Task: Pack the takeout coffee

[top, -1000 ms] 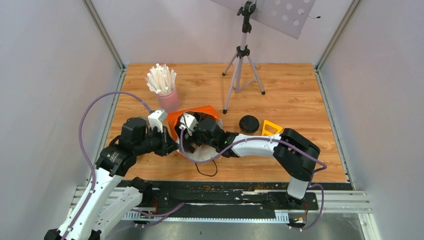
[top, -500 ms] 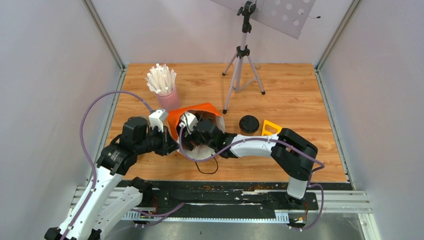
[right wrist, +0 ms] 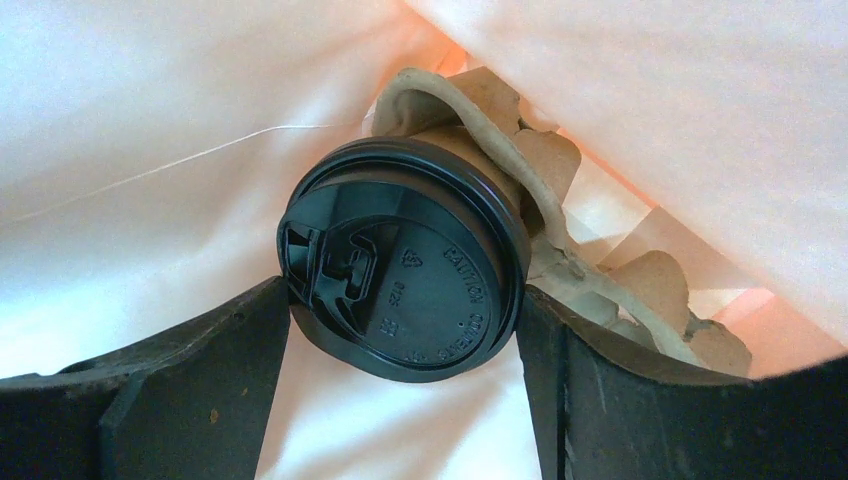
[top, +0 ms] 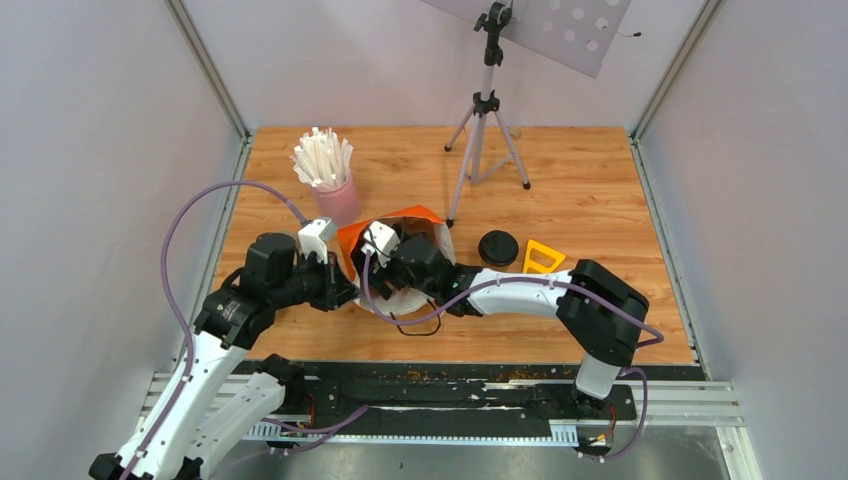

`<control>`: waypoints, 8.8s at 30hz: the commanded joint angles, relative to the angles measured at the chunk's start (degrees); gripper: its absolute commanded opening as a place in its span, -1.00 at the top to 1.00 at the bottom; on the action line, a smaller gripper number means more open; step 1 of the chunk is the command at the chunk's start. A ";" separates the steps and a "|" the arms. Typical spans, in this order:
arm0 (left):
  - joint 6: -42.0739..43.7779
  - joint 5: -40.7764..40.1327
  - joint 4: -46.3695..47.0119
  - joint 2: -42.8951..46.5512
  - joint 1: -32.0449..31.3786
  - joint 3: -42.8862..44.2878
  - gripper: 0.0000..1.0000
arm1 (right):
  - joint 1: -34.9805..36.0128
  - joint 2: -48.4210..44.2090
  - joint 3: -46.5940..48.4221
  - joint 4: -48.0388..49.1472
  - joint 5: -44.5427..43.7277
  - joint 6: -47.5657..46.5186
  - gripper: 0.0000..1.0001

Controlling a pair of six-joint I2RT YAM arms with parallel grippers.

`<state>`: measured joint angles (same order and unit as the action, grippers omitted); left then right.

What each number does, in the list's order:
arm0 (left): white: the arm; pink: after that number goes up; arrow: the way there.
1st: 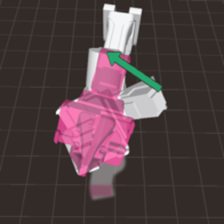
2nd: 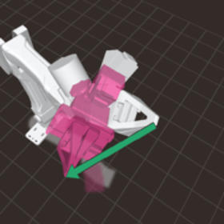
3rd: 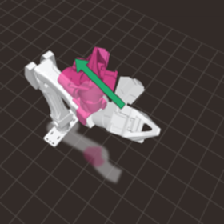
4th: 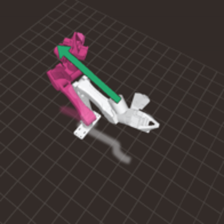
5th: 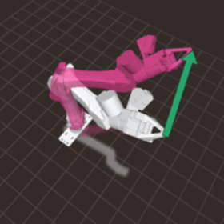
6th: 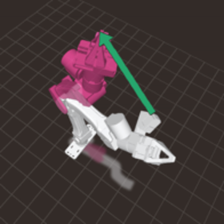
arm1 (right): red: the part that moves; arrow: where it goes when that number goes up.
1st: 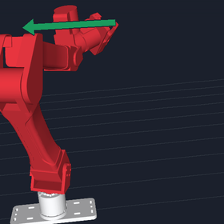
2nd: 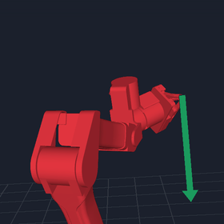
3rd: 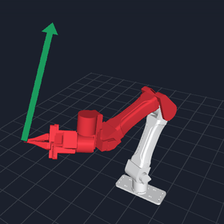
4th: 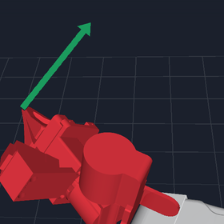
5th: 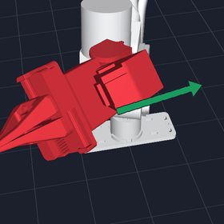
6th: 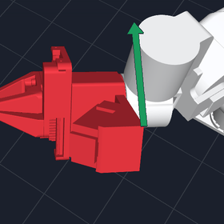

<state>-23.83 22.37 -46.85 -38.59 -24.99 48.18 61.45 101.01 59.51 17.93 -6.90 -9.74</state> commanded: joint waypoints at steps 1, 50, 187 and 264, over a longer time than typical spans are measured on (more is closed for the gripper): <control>1.06 0.24 1.93 -0.79 -0.06 2.52 0.91 | -0.02 -4.79 -0.42 -0.47 2.35 -1.50 -0.34; 0.92 0.25 4.72 -1.31 -0.06 2.62 0.93 | -2.30 -4.58 5.89 -7.12 10.86 0.23 -0.90; -19.79 -14.72 20.79 -3.15 -0.14 -1.77 -0.29 | -6.77 -4.02 14.05 -4.93 9.72 11.23 -0.01; -9.60 -16.31 -2.13 -4.59 -0.06 8.59 0.95 | -4.07 -10.73 15.94 -32.28 3.29 11.40 -0.12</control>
<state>-32.93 10.50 -44.29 -43.22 -25.10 54.04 56.84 87.05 71.79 -17.34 -3.05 -0.03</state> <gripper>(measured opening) 0.022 0.567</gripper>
